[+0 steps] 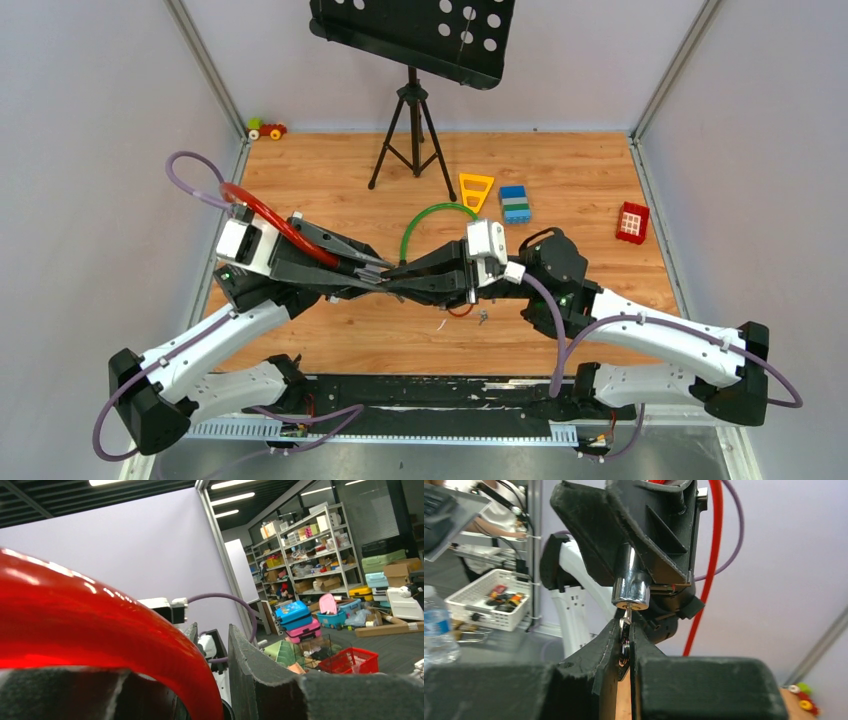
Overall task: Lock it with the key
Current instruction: Lock the lock.
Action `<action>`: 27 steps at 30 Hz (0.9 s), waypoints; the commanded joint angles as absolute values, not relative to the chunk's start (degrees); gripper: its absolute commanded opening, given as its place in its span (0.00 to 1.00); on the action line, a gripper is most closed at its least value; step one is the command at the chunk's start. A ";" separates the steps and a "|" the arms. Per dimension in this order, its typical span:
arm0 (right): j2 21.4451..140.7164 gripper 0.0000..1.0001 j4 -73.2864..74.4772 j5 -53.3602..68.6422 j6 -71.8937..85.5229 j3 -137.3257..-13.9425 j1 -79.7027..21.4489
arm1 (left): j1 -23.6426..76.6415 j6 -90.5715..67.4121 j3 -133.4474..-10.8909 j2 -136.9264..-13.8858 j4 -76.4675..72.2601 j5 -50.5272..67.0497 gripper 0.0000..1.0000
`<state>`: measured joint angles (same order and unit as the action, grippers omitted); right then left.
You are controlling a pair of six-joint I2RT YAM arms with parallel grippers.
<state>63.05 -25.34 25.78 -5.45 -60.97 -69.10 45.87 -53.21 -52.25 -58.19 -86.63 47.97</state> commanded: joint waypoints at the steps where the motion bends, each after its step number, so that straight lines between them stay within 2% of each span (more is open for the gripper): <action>1: 64.85 0.00 -27.19 33.95 10.20 -64.09 -65.57 | 46.41 -56.49 -54.99 -57.82 -91.93 53.45 0.00; 8: 67.96 0.00 -36.52 40.25 29.27 -63.22 -59.41 | 46.41 -56.94 -55.10 -57.89 -91.93 54.24 0.00; 18: 74.14 0.00 -52.03 45.57 51.27 -62.27 -55.55 | 46.41 -57.07 -55.45 -58.13 -91.93 55.06 0.00; 27: 78.55 0.00 -56.63 48.59 60.34 -62.75 -53.49 | 46.41 -57.21 -55.22 -57.87 -91.93 55.53 0.00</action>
